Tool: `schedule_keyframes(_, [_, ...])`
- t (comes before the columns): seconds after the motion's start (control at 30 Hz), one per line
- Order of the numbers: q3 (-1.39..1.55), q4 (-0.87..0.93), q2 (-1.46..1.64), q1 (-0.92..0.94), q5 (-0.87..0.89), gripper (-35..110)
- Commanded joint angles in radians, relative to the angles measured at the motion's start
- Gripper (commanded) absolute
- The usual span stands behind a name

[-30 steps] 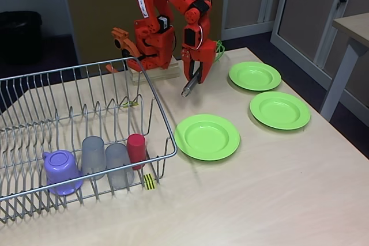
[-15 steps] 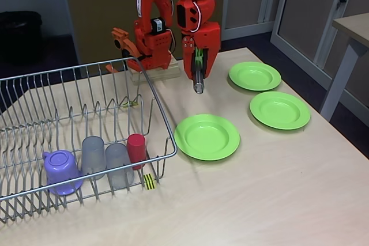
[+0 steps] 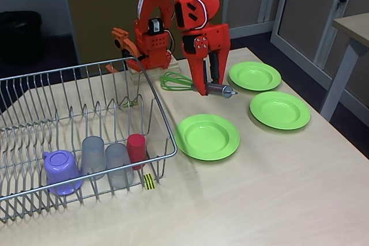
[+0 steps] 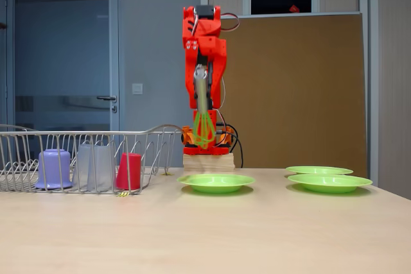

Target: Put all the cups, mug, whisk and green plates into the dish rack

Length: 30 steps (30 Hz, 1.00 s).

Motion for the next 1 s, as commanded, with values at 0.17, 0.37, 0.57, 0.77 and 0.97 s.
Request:
schedule_keyframes(0.17, [-0.275,0.195,0.0,0.008,-0.25,0])
schedule_keyframes(0.37, [-0.278,0.268,0.021,-0.003,-0.206,0])
schedule_keyframes(0.57, [-0.339,0.29,0.025,-0.063,-0.179,0])
schedule_keyframes(0.77, [-0.672,0.342,-0.081,-0.16,-0.273,0])
schedule_keyframes(0.97, [-0.75,0.245,-0.101,-0.261,-0.568,0])
